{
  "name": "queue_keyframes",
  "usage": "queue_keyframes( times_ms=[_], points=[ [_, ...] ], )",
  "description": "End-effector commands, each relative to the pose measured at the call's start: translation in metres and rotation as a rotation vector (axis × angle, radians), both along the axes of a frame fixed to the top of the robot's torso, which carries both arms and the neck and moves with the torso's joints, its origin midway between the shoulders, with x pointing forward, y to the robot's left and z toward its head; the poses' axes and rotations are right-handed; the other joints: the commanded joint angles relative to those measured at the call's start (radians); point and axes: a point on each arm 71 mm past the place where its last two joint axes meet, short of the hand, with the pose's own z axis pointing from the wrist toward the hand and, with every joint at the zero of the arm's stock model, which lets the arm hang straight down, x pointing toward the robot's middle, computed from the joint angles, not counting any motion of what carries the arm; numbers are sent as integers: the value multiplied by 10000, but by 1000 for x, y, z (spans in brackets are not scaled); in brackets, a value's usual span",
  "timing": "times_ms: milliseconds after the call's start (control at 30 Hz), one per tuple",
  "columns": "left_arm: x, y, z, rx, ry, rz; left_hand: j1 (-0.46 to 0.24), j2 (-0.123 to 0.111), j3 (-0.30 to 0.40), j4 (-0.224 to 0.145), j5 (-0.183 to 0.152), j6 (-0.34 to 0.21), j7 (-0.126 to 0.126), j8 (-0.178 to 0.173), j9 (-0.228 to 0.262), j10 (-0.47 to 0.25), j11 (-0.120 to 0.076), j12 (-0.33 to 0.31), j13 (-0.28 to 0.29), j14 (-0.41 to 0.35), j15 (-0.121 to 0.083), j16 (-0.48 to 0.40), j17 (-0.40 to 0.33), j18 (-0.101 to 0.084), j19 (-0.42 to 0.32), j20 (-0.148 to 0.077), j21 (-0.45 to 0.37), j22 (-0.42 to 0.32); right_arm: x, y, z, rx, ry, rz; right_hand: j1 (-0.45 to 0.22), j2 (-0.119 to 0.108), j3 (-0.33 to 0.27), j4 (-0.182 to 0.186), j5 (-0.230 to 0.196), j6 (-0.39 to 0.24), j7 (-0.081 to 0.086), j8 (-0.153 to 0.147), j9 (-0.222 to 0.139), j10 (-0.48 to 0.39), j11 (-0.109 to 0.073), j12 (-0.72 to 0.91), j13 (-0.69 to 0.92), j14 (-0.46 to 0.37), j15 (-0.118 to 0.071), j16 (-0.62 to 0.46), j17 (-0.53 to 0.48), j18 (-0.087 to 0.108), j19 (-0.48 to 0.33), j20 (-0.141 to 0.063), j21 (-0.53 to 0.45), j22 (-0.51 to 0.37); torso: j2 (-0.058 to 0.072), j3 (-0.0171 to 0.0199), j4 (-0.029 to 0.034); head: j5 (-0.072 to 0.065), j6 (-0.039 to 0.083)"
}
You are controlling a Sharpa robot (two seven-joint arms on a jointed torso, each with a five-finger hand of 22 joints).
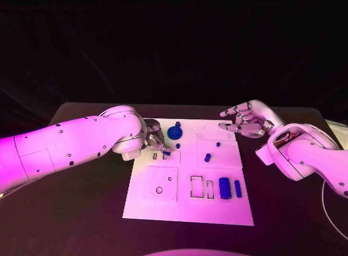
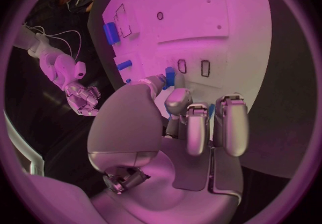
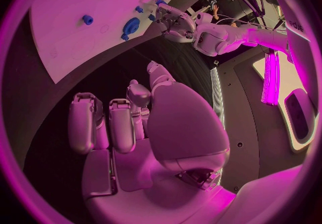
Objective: Assemble the parts on the task board
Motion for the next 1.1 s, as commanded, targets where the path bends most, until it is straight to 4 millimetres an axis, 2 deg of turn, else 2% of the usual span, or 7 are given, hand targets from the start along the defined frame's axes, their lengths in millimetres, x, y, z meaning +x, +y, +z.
queue_keyframes(
  times_ms=[33, 133, 467, 667, 833, 1100],
  points=[
    [0, 0, 2, -637, -249, 503, -146, -32, 1873, -1791, 53, 30, -53, 69, 36, 75, 28, 29, 2, 1031, 40, 30, 2629, -193, 201, 61, 33, 1187, -1, 1, -1, -107, -21, 170, 109, 29, 15, -24, 98, 54, 8, -6, -1, -30, 7, 43, -13, 530, 17, -64, 175, 67, -47, -13, -60, -9, -16, -6, 15, 40, -15],
    [-1, 1, 3, -521, -421, 500, -170, -48, 1919, -1833, 58, 31, -51, 74, 51, 76, 28, 23, -5, 1031, 39, 30, 2629, -194, 205, 60, 37, 1195, -1, 1, -1, -107, -21, 178, 110, 31, 19, -22, 123, 54, 8, -7, -1, -28, 8, 47, -13, 529, 16, -67, 172, 67, -48, -13, -62, -11, -20, 0, 31, 49, -63],
    [-3, 3, -2, 171, -769, 180, -217, -73, 1996, -1905, 60, 38, -49, 82, 75, 91, 29, 33, 3, 1031, 40, 30, 2629, -197, 213, 60, 42, 1209, -1, 2, -2, -120, 32, 236, 106, 32, 20, -18, 143, 55, 8, -6, -1, -24, 8, 58, -7, 531, 17, -63, 178, 67, -46, -13, -62, -9, -9, -7, -14, 132, -125],
    [-4, 3, -5, 340, -709, 47, -320, -119, 2099, -2006, 137, 59, -48, 94, 111, 115, 29, 40, 7, 1031, 43, 30, 2629, -200, 221, 61, 47, 1222, -1, 3, -3, -135, 103, 291, 100, 32, 19, -14, 152, 56, 10, -7, -1, -26, 9, 54, -11, 530, 17, -67, 173, 69, -52, -13, -67, -18, -4, -6, -11, 123, -134],
    [-4, 3, -8, 519, -716, -57, -423, -154, 2178, -2093, 250, 83, -52, 104, 142, 151, 26, 71, 37, 1031, 43, 30, 2629, -205, 235, 62, 58, 1248, -1, 3, -3, -137, 122, 305, 100, 32, 19, -14, 152, 56, 10, -7, -1, -26, 9, 54, -11, 530, 17, -67, 173, 69, -52, -13, -67, -18, -4, -4, 0, 131, -175],
    [-5, 2, -12, 723, -514, -260, -649, -210, 2275, -2249, 632, 117, -62, 123, 208, 190, 18, 72, 36, 1031, 40, 30, 2629, -209, 248, 60, 64, 1271, -1, 3, -4, -138, 139, 322, 84, 33, 16, -2, 166, 56, 11, -7, -2, -28, 11, 49, -18, 530, 18, -69, 172, 71, -58, -13, -73, -27, -11, -1, -9, 149, -221]
  ],
)
